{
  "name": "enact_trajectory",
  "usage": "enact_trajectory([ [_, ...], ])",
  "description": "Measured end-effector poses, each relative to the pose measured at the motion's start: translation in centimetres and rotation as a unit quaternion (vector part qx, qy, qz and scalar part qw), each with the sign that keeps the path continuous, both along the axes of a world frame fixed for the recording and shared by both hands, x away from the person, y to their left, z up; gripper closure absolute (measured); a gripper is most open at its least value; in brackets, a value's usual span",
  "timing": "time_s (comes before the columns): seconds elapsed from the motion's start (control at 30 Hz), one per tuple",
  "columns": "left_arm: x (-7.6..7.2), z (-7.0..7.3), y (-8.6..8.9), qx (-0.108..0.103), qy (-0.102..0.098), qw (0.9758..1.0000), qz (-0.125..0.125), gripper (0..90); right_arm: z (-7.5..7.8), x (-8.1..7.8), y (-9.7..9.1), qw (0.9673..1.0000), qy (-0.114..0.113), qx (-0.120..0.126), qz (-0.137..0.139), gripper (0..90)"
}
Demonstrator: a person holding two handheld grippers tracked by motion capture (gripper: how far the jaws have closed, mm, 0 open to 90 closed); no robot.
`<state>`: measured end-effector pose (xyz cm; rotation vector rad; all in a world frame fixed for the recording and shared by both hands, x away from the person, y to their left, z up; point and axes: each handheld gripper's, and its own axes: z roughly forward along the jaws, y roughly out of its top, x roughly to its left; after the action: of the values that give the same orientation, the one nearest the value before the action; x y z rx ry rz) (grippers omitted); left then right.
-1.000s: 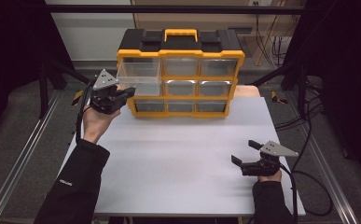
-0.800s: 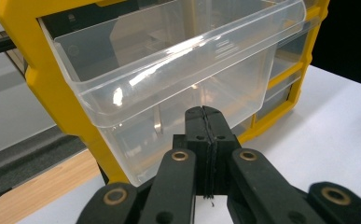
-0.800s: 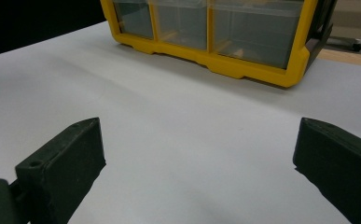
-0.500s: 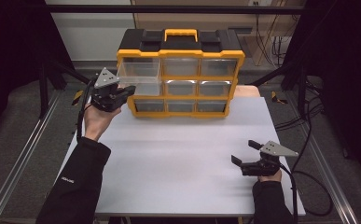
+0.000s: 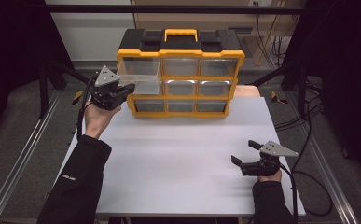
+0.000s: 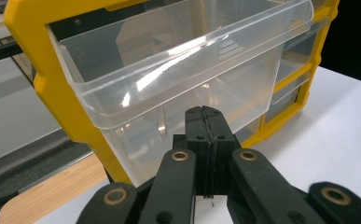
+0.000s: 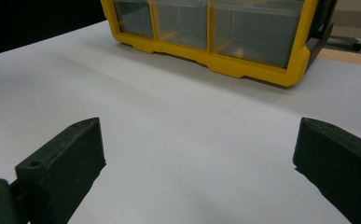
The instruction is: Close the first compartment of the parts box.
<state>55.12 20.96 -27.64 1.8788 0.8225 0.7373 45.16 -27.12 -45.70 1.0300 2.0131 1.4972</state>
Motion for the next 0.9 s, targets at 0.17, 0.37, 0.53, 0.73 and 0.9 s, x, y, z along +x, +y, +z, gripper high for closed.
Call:
enact_trajectory([
  [0.17, 0.2, 0.1, 0.0, 0.002, -0.002, 1.0000, 0.001, 88.9, 0.0, 0.0, 0.0, 1.0000, -0.001, 0.001, 0.000, 2.2],
  [0.37, 0.5, 0.1, -0.1, 0.004, -0.005, 1.0000, 0.002, 88.9, 0.0, 0.0, 0.0, 1.0000, -0.001, 0.000, 0.000, 2.2],
  [0.53, 0.8, 0.0, -0.1, 0.004, -0.007, 1.0000, 0.003, 88.9, 0.0, 0.0, 0.0, 1.0000, 0.000, 0.000, 0.000, 2.2],
  [0.73, 1.2, 0.1, -0.2, 0.006, -0.009, 0.9999, 0.006, 88.9, 0.0, 0.0, 0.0, 1.0000, 0.000, 0.000, 0.000, 2.2],
  [0.9, 1.5, 0.1, -0.3, 0.007, -0.009, 0.9999, 0.009, 88.9, 0.0, 0.0, 0.0, 1.0000, 0.000, 0.000, -0.001, 2.2],
])
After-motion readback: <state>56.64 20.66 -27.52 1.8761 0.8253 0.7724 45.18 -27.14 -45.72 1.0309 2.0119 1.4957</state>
